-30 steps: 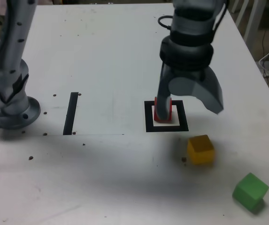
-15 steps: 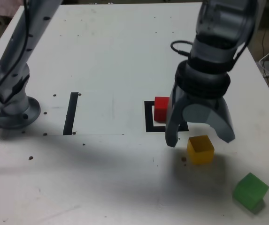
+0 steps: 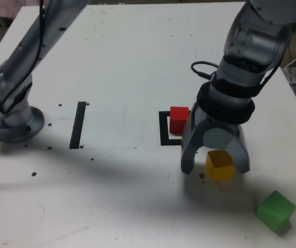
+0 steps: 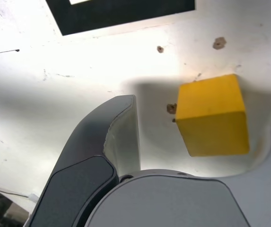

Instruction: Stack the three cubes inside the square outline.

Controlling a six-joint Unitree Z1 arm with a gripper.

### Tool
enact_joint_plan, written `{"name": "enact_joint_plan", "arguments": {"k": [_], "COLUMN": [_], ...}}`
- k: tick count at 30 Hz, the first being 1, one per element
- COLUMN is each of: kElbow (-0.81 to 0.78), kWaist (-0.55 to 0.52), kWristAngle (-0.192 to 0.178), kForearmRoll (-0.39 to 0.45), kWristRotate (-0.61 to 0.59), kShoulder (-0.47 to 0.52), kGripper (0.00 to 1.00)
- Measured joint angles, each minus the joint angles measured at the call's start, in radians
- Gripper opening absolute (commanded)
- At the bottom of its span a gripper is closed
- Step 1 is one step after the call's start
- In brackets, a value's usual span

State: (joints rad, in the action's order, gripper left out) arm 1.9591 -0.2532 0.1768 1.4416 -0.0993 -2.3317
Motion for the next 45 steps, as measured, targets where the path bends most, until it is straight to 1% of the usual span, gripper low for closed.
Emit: {"name": "enact_joint_plan", "arguments": {"k": [2, 4, 7, 27, 31, 36, 42, 45], "kElbow": [0.0, 0.0, 0.0, 0.0, -0.003, -0.011, -0.034, -0.047], "kWaist": [0.0, 0.0, 0.001, 0.001, 0.001, 0.001, 0.002, 0.008], "kWristAngle": [-0.003, -0.008, -0.014, -0.015, -0.022, -0.063, -0.113, -0.122], "kForearmRoll": [0.003, 0.004, 0.004, 0.007, 0.011, 0.041, 0.081, 0.088], "kWristRotate": [0.0, 0.0, -0.001, -0.003, -0.003, -0.011, -0.025, -0.027], "kShoulder": [-0.001, -0.001, -0.001, -0.001, 0.002, 0.04, 0.132, 0.168], "kGripper": [0.46, 0.37, 0.29, 0.28, 0.28, 0.28, 0.28, 0.28]}}
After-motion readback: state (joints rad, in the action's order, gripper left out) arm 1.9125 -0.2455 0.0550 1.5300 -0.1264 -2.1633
